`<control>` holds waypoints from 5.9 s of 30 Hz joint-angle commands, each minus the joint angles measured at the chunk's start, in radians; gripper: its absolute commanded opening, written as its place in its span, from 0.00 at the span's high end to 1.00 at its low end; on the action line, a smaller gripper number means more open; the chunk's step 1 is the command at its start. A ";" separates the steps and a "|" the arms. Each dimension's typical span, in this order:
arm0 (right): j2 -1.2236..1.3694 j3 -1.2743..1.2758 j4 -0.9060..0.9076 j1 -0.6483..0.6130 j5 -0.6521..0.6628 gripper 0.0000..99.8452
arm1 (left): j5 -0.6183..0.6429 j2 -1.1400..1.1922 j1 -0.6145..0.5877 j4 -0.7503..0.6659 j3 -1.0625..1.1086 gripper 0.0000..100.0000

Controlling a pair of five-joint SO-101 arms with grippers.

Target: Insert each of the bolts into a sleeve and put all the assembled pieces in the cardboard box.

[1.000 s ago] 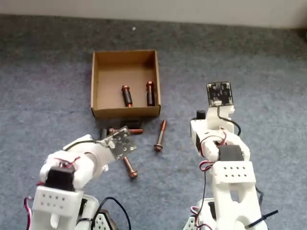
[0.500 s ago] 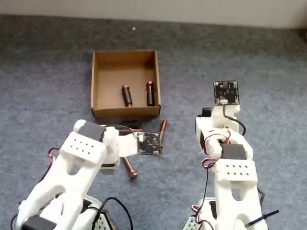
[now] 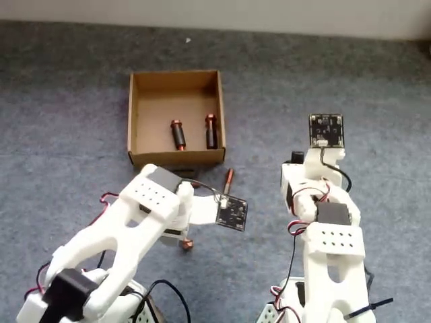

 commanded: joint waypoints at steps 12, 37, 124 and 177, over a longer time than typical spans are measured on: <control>-0.002 -0.024 -0.024 0.010 -0.009 1.00 | -0.008 0.142 0.101 -0.121 -0.031 0.81; -0.002 -0.016 -0.024 0.005 -0.009 1.00 | 0.066 0.125 0.177 -0.120 0.025 0.99; -0.493 0.165 -0.015 -0.564 -0.068 1.00 | 1.339 -1.495 -0.036 -0.545 0.344 0.99; -0.992 0.526 -0.328 -0.730 0.158 1.00 | 1.375 -1.501 0.027 -0.545 0.463 0.99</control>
